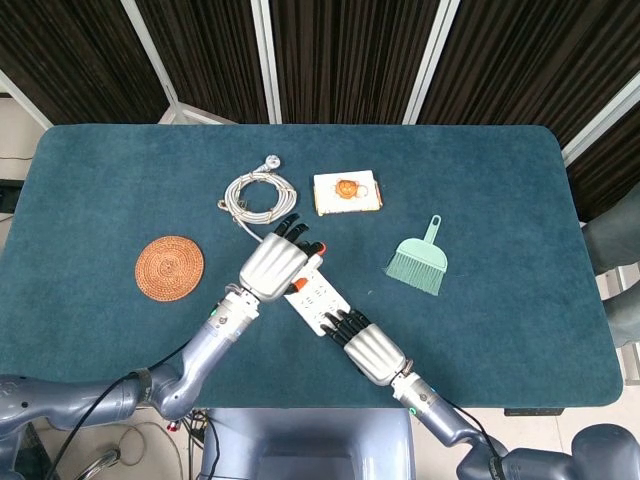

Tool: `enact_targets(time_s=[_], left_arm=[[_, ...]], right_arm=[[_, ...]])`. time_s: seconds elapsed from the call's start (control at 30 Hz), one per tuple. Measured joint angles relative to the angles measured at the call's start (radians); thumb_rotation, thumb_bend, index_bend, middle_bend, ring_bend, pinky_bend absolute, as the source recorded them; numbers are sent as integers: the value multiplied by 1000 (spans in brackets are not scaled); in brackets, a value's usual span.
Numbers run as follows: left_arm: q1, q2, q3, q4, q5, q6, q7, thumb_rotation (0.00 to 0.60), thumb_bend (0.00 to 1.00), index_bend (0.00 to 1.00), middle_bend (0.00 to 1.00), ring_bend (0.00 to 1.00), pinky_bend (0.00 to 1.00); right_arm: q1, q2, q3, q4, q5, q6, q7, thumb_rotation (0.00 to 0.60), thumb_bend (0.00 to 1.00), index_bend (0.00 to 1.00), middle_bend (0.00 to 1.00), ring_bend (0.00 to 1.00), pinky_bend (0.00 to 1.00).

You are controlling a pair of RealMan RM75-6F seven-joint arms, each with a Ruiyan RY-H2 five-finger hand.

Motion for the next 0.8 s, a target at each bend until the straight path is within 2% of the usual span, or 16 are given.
enact_targets(time_s=[0.17,0.33,0.5,0.63,0.8], left_arm=[[36,37,18,-29,-21,20,13,600,227,425,460,215,137],[83,59,52,-42,-37,53,16,600,163,384,407,202,113],[132,85,96,-41,-70,65,19,600,37,297,301,143,53],[164,106,120,-41,-114,63,25,600,8,278,276,133,49],[209,141,147,-63,-119,82,0,600,8,258,246,125,50]], right_arm=[[-2,36,31,-50,-29,75,-37,600,704,28,89,64,92],[-16,109,68,-132,-37,148,-64,600,703,28,89,64,87],[-47,194,85,-204,-34,202,-72,600,697,25,86,62,83],[-87,265,82,-247,-26,246,-70,600,555,2,57,21,43],[-147,334,66,-284,0,292,-69,600,499,0,14,0,5]])
